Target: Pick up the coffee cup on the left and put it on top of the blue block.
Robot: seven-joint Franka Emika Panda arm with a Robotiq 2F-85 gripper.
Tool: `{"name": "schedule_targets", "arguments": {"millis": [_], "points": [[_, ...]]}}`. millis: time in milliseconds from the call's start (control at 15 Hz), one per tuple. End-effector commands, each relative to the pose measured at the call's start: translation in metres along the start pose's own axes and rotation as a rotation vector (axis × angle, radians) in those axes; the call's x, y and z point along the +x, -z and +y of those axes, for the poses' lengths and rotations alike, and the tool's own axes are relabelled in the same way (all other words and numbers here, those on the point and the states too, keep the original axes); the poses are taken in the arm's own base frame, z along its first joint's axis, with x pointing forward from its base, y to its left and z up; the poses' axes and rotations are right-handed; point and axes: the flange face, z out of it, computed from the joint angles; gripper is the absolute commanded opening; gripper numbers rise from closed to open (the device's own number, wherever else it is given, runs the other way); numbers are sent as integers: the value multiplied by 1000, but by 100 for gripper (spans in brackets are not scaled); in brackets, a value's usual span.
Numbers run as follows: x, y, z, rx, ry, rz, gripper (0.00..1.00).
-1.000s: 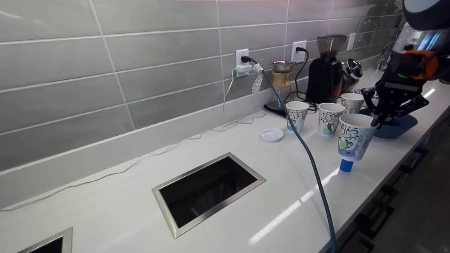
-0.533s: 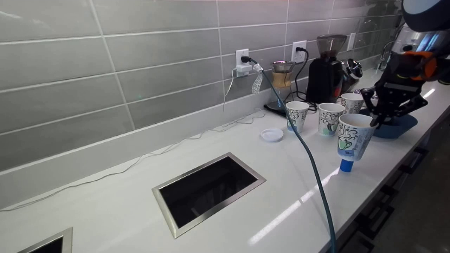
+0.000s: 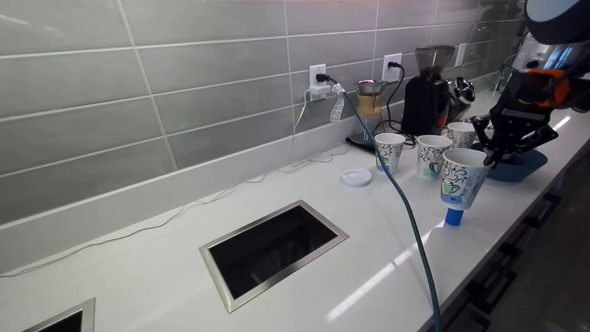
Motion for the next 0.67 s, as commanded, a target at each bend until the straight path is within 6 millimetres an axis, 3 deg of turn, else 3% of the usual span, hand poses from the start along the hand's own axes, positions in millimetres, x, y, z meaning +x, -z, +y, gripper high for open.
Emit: {"name": "schedule_targets", "arguments": {"millis": [0,267,400,600], "points": [[-1,-3,-3,-3,16,-1,1],[-2,-4,-3,-7,16,-3,1],[-2,-4,-3,-9,17,-4,30],[-2,-4,-3,-12,15,-2,50]]}}
